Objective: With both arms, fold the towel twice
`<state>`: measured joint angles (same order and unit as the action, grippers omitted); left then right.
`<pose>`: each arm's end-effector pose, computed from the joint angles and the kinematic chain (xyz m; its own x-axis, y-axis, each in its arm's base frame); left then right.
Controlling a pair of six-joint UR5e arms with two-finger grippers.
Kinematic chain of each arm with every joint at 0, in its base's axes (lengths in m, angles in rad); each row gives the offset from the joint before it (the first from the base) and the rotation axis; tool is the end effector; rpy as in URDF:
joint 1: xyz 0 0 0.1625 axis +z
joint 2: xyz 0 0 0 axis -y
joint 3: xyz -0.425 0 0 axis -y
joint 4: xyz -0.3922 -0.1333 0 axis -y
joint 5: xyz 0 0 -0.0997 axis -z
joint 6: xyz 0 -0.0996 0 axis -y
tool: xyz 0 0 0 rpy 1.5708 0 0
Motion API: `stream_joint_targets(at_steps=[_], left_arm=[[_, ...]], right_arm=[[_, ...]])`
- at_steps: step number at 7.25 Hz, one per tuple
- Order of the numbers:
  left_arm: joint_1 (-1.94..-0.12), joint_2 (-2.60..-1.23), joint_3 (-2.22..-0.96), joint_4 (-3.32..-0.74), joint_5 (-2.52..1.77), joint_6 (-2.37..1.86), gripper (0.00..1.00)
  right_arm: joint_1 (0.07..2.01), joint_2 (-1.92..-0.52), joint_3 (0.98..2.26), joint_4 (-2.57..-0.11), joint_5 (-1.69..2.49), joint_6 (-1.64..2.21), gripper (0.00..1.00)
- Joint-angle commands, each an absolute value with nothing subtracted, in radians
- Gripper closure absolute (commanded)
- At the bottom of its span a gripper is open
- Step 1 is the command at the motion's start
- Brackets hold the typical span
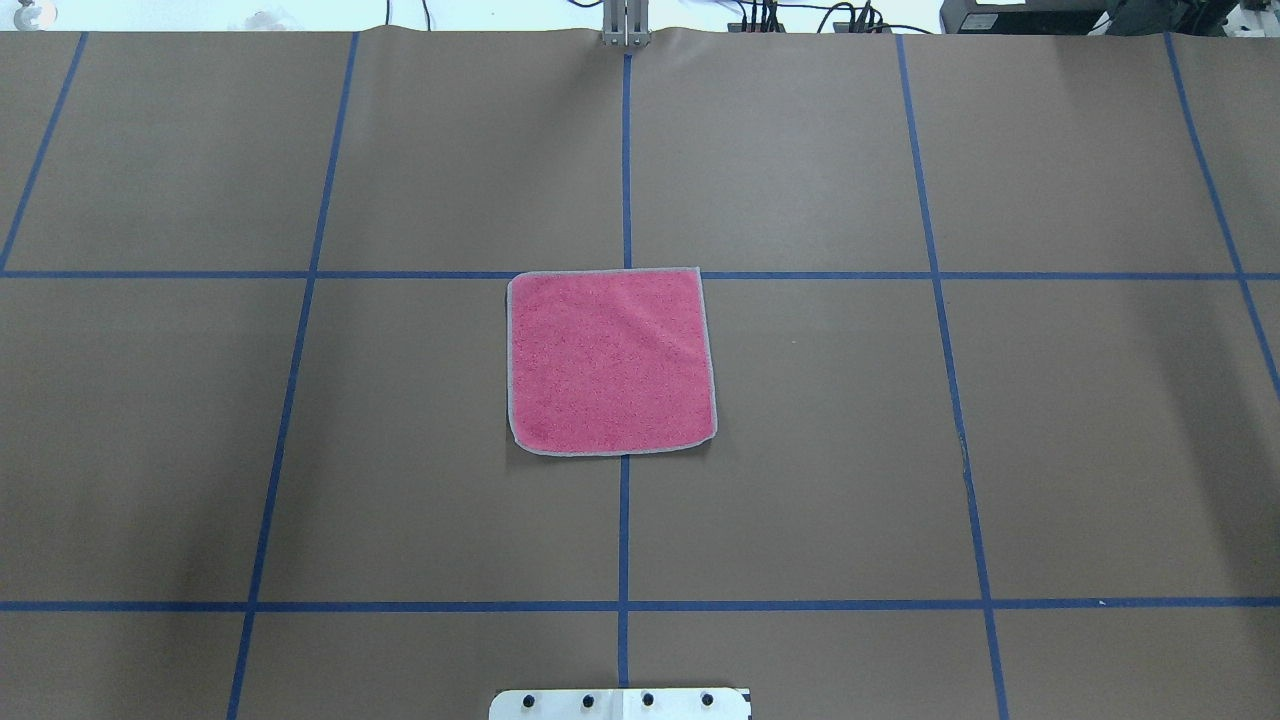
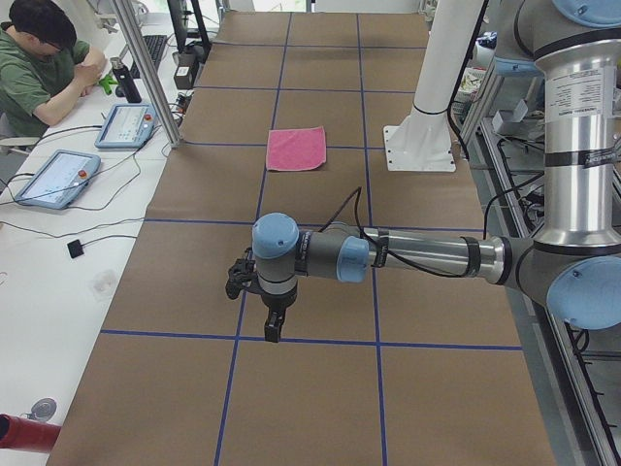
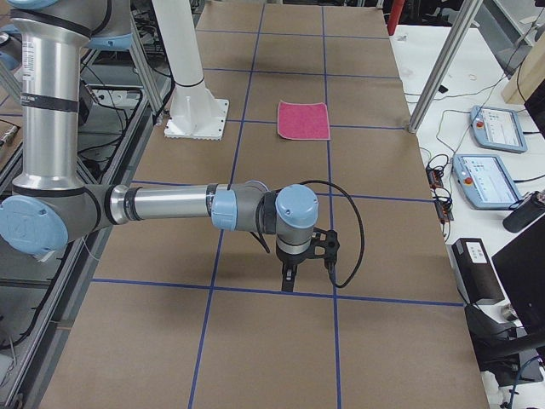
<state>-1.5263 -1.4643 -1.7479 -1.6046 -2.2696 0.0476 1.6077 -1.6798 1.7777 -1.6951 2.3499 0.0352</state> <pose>-0.0490 -0.4558 0.6229 0.7589 0.1482 -0.6341 -0.0804 0.9876 0.1345 0.0796 -0.4392 0.6201 0.7086 0.0799 0.7010 -0.0619 0.9968 -0.0511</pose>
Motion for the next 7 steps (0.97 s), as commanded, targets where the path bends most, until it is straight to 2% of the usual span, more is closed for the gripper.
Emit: stream_joint_targets(at_steps=[1,6,7], left_arm=[[-1.526,-1.463,-1.744,-1.605,-2.269,0.049,0.0],[-1.526,-1.47,-1.744,-1.612,-2.27,0.046,0.0],[-1.523,-1.512,-1.744,-1.62,-2.27,0.051,0.0]], right_arm=[[1.608,-1.68,1.778,-1.694,2.35,0.037,0.0],[1.608,-1.669,1.789,-1.694,2.35,0.044,0.0],[1.606,-1.651,1.787,-1.694,2.349,0.048,0.0]])
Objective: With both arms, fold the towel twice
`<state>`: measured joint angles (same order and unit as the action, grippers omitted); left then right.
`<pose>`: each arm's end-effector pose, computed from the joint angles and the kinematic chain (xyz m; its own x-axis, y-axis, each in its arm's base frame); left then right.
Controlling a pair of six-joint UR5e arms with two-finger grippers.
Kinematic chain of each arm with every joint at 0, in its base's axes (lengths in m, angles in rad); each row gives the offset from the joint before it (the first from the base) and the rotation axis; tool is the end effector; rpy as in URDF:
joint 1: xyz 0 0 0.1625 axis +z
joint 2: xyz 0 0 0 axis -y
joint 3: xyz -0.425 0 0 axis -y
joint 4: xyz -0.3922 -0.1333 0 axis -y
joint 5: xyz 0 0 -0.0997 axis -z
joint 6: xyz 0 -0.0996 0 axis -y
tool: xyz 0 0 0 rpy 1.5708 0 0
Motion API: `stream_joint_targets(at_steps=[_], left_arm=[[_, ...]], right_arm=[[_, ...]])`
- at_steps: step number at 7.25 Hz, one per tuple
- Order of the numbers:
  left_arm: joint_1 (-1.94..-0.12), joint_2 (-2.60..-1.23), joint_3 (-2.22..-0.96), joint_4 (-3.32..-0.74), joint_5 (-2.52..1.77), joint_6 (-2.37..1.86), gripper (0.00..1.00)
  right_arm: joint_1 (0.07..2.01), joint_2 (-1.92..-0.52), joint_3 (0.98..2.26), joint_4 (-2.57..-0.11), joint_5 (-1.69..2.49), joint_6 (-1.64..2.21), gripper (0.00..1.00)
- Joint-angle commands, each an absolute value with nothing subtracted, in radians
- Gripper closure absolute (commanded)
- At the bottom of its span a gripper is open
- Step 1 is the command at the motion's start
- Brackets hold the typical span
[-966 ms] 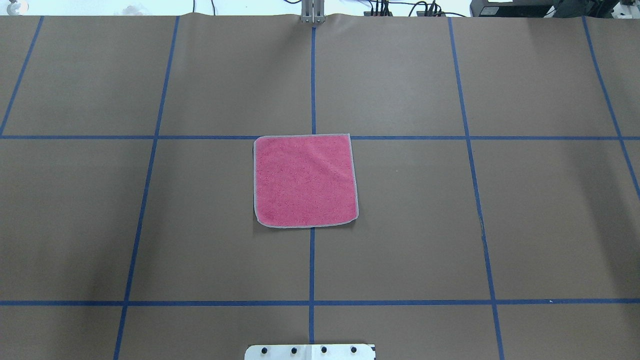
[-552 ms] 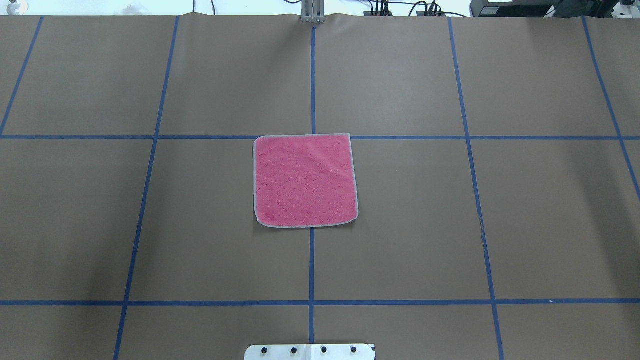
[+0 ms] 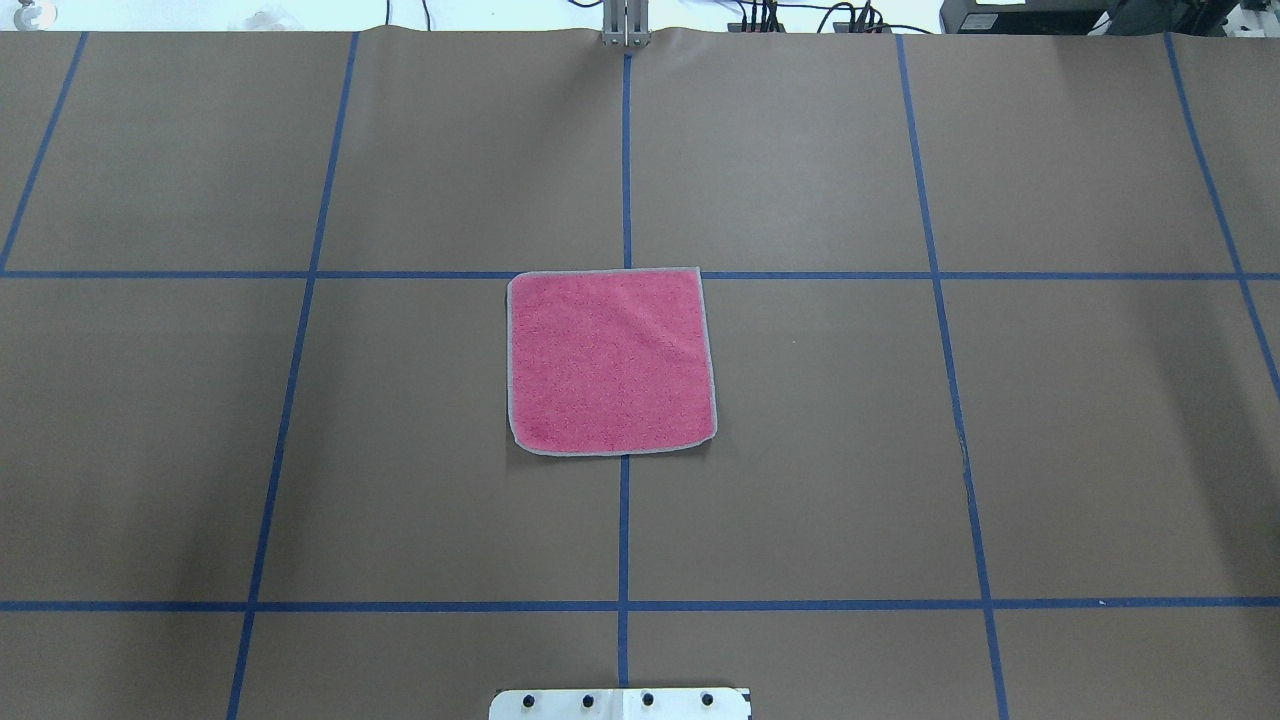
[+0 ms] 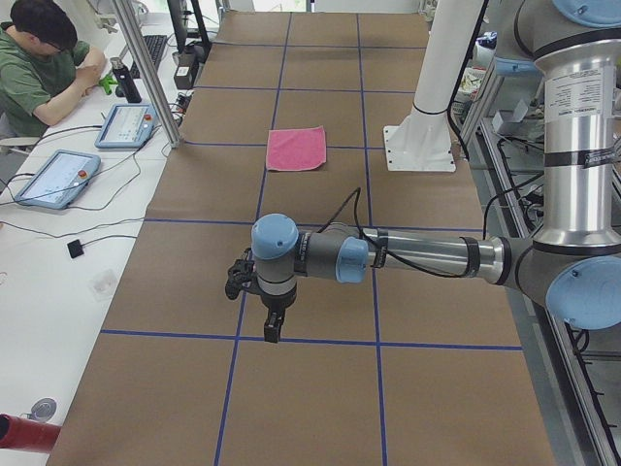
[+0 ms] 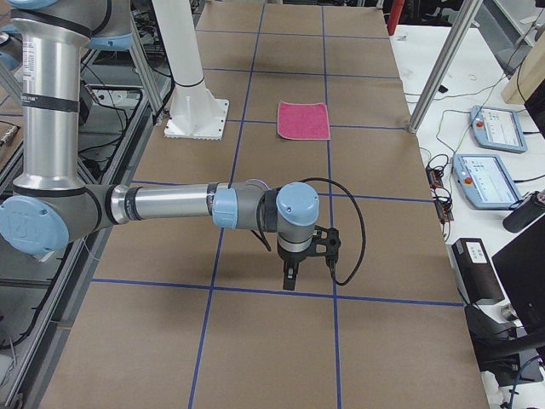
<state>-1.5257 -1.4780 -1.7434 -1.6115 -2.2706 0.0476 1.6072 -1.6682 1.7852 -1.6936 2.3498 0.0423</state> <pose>-0.0484 -0.4624 0.6181 0.7577 0.1589 -0.6330 -0.0809 0.9853 0.1505 0.0796 -0.4449 0.6112 0.7088 0.0722 0.7017 -0.0664 0.9972 -0.0355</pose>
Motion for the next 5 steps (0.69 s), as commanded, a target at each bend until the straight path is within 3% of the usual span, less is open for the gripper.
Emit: stream_joint_targets(at_steps=[1,3,5], left_arm=[[-1.525,-1.522,-1.761,-1.624,-2.276,0.042,0.0],[-1.491,-1.613,-1.779,-1.637,-2.279,-0.044,0.0],[-1.445,-1.667,-1.784,-1.641,-2.298,-0.14,0.0]], right_arm=[[1.602,-1.616,1.793,-1.692,2.342,0.046,0.0],[1.562,-1.467,1.793,-1.704,2.338,0.057,0.0],[1.539,-1.437,1.778,-1.695,2.405,0.215,0.0]])
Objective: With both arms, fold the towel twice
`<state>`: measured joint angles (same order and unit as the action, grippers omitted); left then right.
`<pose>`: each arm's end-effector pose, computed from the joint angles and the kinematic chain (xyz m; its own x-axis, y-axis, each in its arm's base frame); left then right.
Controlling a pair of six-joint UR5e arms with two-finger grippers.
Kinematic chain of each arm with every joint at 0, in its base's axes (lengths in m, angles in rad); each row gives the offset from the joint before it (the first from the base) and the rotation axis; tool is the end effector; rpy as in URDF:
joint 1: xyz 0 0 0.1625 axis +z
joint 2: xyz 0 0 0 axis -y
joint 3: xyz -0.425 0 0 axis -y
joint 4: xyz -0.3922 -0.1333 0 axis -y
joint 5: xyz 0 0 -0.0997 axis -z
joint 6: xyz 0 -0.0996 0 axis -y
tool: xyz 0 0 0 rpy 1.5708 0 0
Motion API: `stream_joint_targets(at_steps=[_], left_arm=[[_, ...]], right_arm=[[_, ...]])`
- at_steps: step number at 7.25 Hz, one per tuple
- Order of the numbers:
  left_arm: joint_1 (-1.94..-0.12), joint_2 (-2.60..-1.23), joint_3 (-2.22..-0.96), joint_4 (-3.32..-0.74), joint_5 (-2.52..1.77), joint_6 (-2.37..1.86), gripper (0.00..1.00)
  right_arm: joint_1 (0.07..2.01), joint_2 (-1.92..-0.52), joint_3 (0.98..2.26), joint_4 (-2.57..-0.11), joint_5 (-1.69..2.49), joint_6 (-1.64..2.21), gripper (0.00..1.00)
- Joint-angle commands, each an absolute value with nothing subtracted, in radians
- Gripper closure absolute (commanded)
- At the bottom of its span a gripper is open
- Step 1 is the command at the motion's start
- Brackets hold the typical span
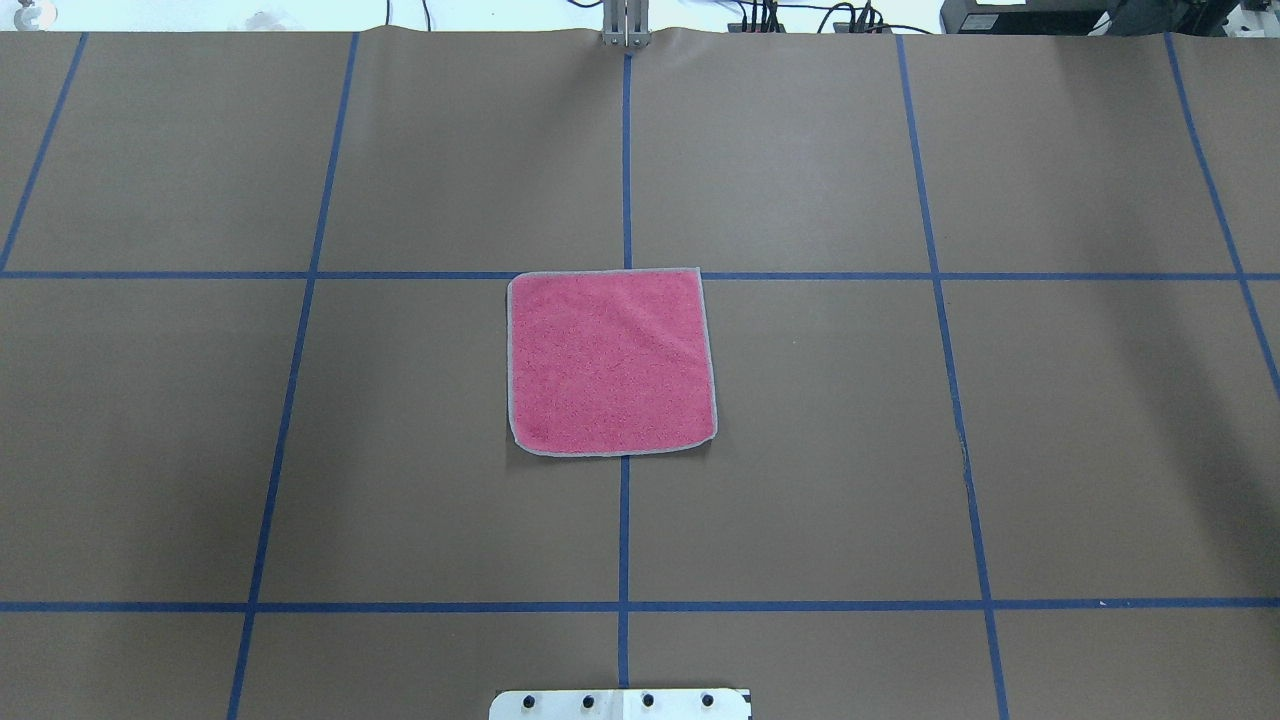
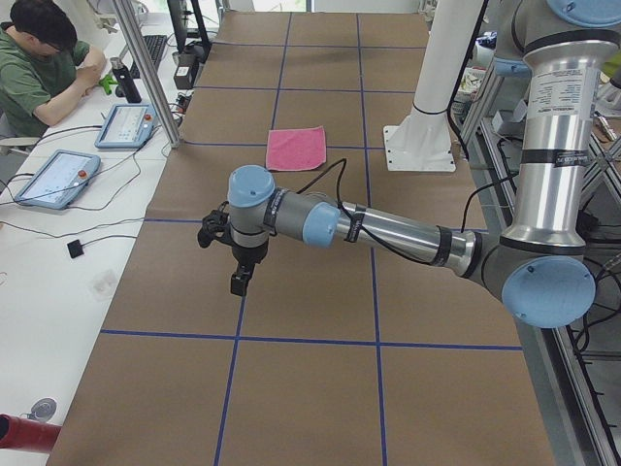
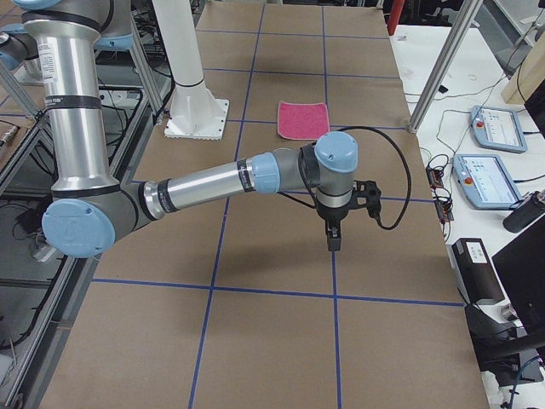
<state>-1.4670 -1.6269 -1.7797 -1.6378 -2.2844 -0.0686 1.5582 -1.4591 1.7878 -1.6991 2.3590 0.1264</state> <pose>-0.0137 -0.5254 0.5228 0.7348 0.2254 -0.6397 -0.0477 0.9580 0.2828 0.0560 -0.5310 0.5072 0.6992 -0.0253 0.7144 -0.0764 0.9910 0.1099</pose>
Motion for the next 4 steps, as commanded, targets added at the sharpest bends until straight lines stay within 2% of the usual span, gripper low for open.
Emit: stream_joint_targets(at_steps=[1,2,3,4], left_arm=[[-1.387,-1.736,-1.757,-1.629,-2.386,-0.346,0.0],[-1.327,-1.756,-1.767,-1.646,-2.425,-0.549,0.0],[-1.234,-1.784,-1.787,-1.672,-2.421,-0.687,0.0],[-1.162,-1.799,-1.802,-1.722,-2.416,-0.848,0.0]], right_arm=[[1.51,-1.427,1.784,-1.695,2.431,0.262,0.0],[1.421,-1.417,1.79,-1.671,2.439,0.39,0.0],[1.364,-1.427,1.781,-1.519,2.441,0.459,0.0],[1.283,-1.419,1.784,-1.403,2.439,0.703,0.0]])
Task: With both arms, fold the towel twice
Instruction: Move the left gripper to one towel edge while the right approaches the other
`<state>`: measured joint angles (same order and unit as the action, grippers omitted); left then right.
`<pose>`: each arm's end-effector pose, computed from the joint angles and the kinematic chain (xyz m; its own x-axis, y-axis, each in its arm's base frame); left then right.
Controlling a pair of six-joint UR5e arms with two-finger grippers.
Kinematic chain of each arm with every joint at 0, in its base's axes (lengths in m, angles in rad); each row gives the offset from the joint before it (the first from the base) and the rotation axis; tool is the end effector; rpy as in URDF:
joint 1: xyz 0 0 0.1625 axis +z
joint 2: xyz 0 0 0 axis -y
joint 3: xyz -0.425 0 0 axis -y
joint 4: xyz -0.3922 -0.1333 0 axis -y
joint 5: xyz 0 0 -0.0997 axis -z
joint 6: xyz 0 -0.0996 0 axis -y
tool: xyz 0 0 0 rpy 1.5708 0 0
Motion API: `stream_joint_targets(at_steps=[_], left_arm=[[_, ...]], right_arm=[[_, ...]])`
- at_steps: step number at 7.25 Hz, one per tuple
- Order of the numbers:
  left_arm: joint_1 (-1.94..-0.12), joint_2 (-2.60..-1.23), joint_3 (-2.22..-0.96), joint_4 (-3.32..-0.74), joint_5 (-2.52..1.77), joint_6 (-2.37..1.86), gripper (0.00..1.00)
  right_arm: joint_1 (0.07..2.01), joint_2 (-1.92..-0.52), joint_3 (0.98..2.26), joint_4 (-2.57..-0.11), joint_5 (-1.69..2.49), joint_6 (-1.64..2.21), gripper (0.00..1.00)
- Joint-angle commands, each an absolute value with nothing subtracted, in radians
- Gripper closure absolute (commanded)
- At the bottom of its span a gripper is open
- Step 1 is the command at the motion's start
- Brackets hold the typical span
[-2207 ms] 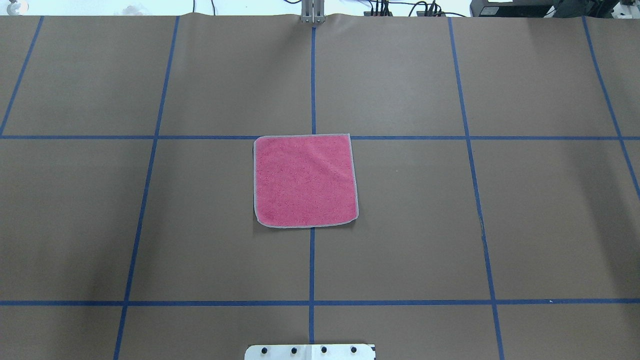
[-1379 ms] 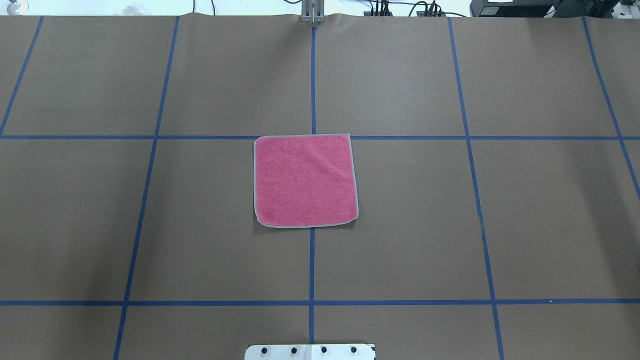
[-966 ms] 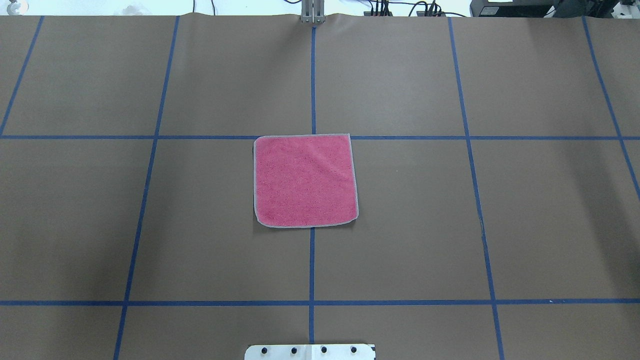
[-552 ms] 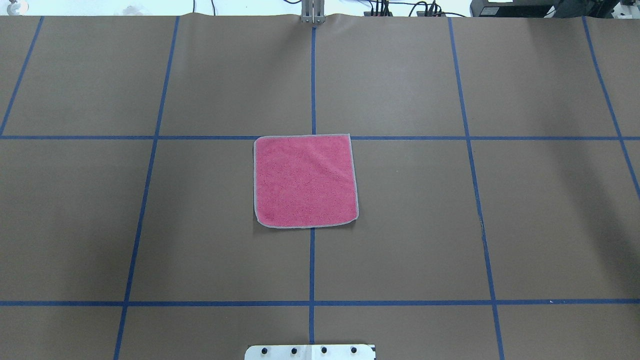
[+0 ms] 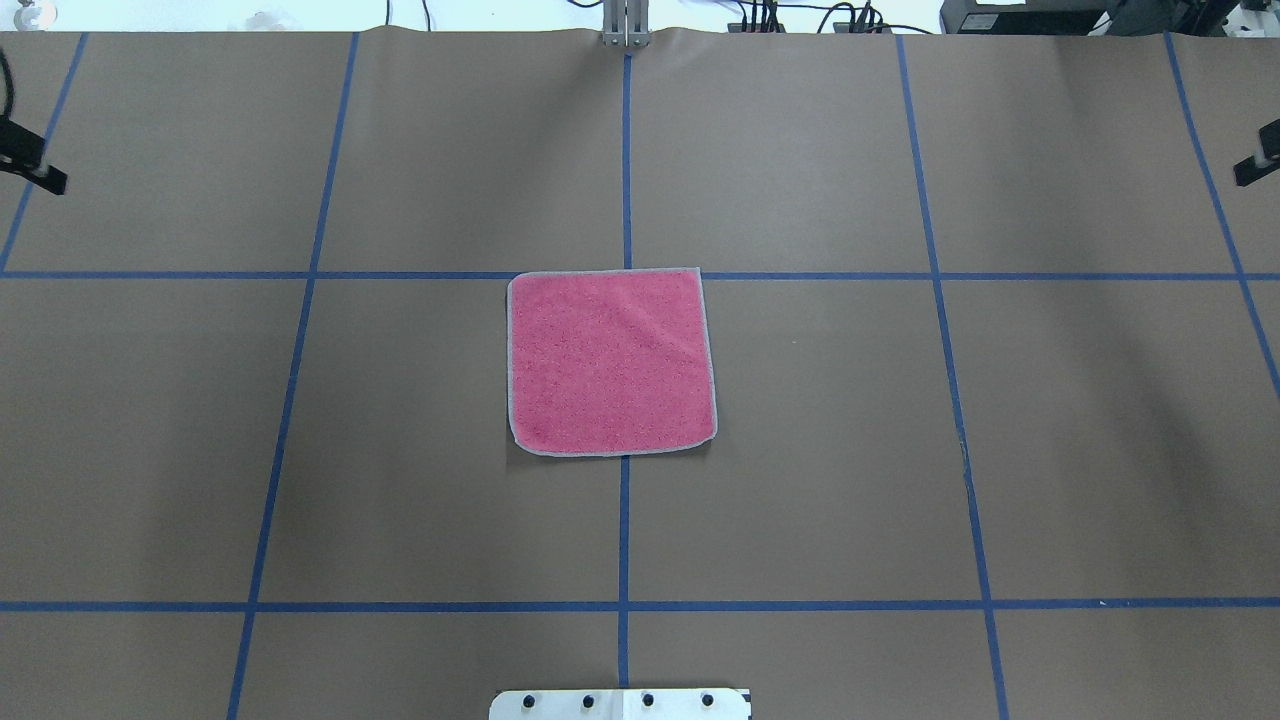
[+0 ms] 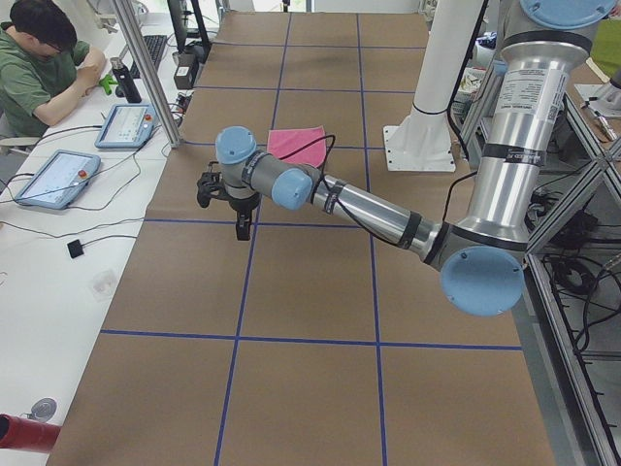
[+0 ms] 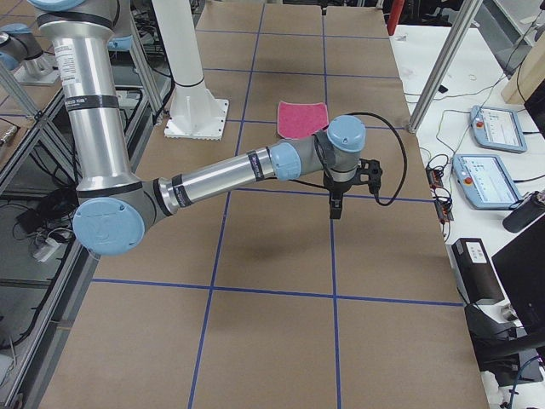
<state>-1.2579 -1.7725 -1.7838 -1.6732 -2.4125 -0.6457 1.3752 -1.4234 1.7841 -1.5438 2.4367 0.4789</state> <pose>0.1173 -0.5544 0.4292 0.5766 -0.0537 -0.8153 0.0994 0.9950 0.0047 -0.0498 -0.5468 0.4665 0.5973 0.0560 0.8000 -0.1074 0.9942 0.0106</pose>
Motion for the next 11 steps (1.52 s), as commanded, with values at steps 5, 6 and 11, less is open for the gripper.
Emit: stream_joint_targets(at_steps=[5,6,11], left_arm=[[-0.734,-1.906,-1.802,-2.039,-2.097,-1.634,0.0],[-0.674,-1.952,-1.807,-2.039,-2.079,-1.726,0.0],[-0.508,-2.011,-1.769,-2.039,-1.931,-1.796,0.0]], right_arm=[[0.993,-1.342,1.778,-1.056,2.347,1.38,0.0],[0.914,-1.341,1.778,-0.978,2.294,1.458,0.0],[0.635,-1.298,1.738,-0.85,2.074,1.557,0.02]])
